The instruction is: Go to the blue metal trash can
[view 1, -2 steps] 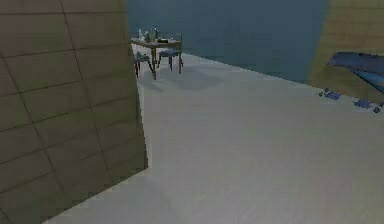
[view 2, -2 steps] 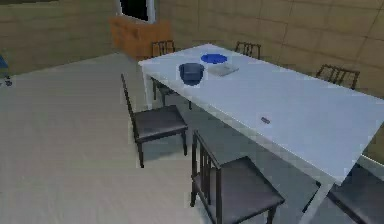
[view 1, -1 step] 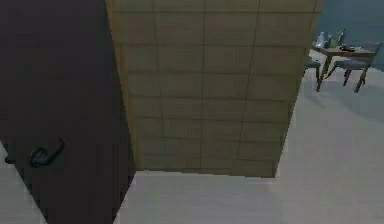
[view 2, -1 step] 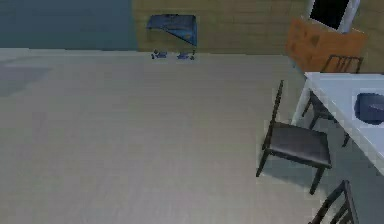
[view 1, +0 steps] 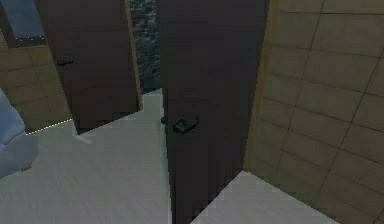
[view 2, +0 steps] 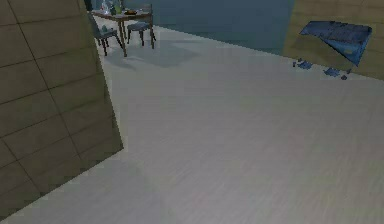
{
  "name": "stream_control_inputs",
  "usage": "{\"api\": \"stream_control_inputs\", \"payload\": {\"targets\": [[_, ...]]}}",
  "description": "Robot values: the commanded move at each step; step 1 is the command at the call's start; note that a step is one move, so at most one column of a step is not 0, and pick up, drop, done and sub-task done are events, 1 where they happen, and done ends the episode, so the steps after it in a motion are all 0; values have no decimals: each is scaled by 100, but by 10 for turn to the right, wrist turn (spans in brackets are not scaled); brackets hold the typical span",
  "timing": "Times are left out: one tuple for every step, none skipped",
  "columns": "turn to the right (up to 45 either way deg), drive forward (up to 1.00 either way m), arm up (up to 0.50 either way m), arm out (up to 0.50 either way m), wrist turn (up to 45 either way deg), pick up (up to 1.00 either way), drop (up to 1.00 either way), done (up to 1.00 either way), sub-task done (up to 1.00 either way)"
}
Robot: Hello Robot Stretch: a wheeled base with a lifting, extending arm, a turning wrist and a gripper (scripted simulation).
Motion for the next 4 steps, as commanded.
{"api": "stream_control_inputs", "payload": {"targets": [[0, 10, 0, 0, 0, 0, 0, 0, 0], [-30, 0, 0, 0, 0, 0, 0, 0, 0], [0, 10, 0, 0, 0, 0, 0, 0, 0], [450, 0, 0, 0, 0, 0, 0, 0, 0]]}}
